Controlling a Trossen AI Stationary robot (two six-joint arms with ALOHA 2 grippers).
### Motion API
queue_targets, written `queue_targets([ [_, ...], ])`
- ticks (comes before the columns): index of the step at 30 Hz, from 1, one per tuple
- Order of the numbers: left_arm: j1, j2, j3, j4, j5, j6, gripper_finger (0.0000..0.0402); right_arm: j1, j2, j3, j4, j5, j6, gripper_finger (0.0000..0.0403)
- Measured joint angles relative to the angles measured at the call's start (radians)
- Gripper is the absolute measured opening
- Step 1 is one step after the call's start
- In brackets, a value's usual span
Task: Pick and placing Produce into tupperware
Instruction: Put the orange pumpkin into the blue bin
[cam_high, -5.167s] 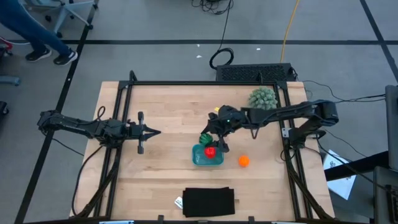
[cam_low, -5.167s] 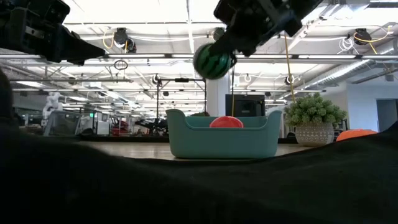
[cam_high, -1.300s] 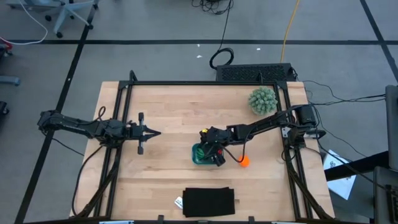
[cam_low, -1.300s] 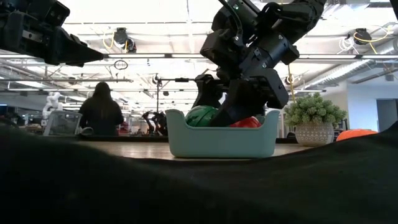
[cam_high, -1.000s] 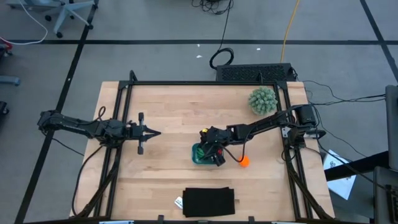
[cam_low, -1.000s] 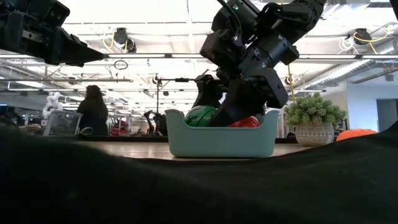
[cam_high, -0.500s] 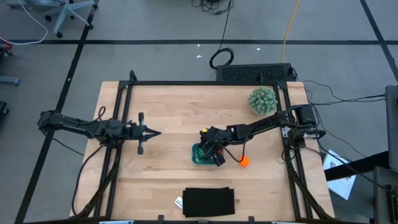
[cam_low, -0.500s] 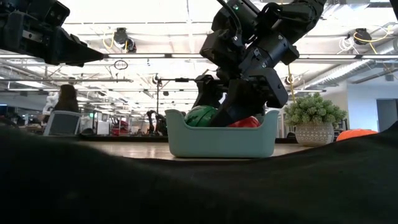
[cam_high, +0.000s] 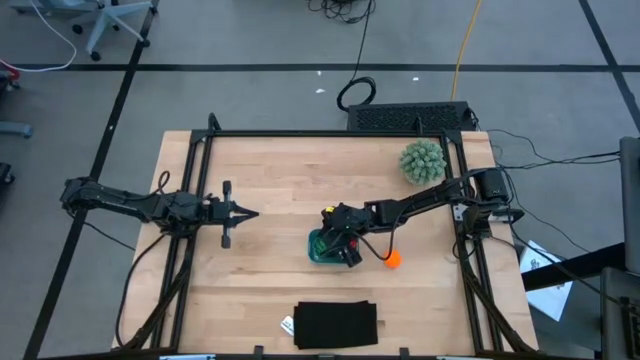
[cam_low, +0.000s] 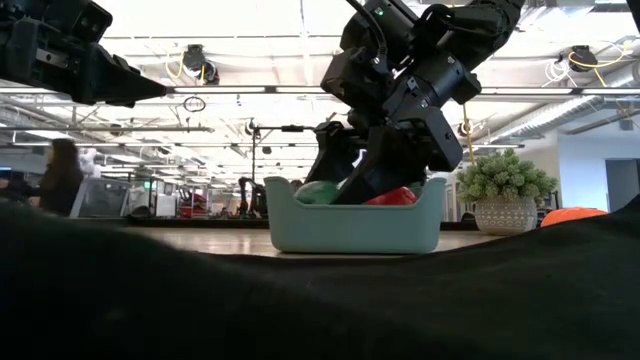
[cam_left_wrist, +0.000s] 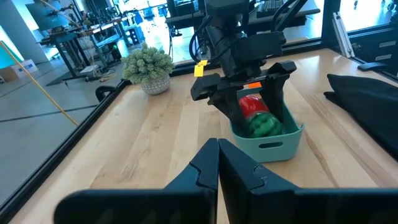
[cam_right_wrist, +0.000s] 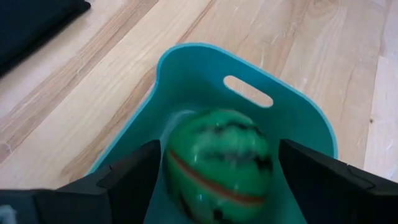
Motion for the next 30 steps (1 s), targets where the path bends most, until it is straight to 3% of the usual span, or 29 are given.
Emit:
queue_targets([
  [18, 0.0, 0.0, 0.0, 0.0, 0.0, 0.0, 0.0015, 0.022, -0.097, 0.0, 0.0, 0.083, -0.028, 0.031],
  [24, 0.0, 0.0, 0.0, 0.0, 0.0, -0.004, 0.0015, 0.021, -0.136, 0.0, -0.008, 0.083, -0.011, 0.0254],
  [30, 0.0, 0.0, 0.0, 0.0, 0.0, -0.005, 0.0015, 0.015, -0.192, 0.0, -0.036, 0.08, 0.004, 0.0167],
])
